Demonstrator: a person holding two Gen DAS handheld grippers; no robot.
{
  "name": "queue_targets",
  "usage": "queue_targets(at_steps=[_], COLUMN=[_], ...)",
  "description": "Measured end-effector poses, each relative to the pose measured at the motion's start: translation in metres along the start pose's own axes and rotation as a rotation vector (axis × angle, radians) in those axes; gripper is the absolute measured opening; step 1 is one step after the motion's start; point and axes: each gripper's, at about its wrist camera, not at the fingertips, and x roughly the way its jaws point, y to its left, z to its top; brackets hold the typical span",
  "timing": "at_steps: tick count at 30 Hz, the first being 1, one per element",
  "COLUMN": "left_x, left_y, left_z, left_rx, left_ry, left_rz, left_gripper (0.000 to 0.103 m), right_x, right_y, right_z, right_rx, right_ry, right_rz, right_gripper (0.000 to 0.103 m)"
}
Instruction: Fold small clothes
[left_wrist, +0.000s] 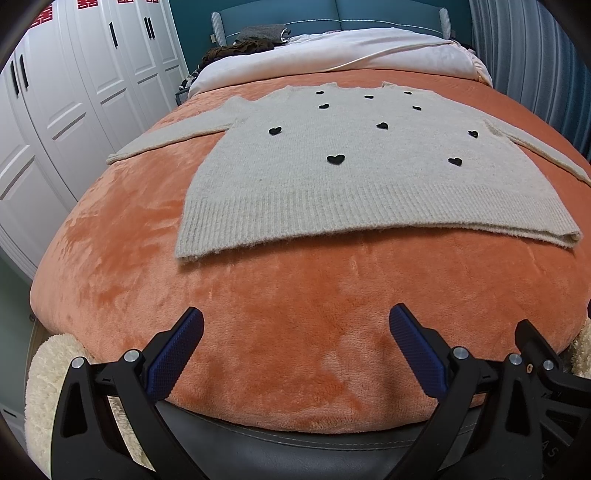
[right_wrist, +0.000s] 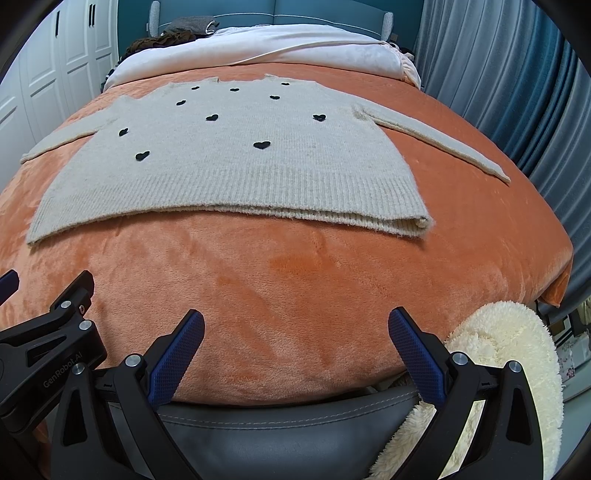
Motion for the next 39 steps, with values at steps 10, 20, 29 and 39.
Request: queue_targets(at_steps=[10, 20, 29, 39], left_x=[0.000, 0.000, 0.000, -0.003], left_y=[0.000, 0.000, 0.001, 0.021], left_z=[0.000, 0.000, -0.001, 0.004], left_rx=[-0.001, 0.000, -0.001, -0.071], left_ry=[0.000, 0.000, 0.004, -0.015], left_rz=[-0.001, -0.001, 0.000, -0.028], left_gripper=[0.098, 0.098, 0.098, 0.098], right_x=[0.000, 0.000, 0.000, 0.006], right_y=[0.000, 0.000, 0.000, -0.015], right_z=[0.000, -0.001, -0.001, 0.014], right_rx=[0.000, 0.001, 0.000, 0.036], right_ry=[0.000, 0.001, 0.004, -0.012], right_rz=[-0.001, 0.000, 0.000, 0.067], right_gripper=[0.098, 0.098, 0.098, 0.098])
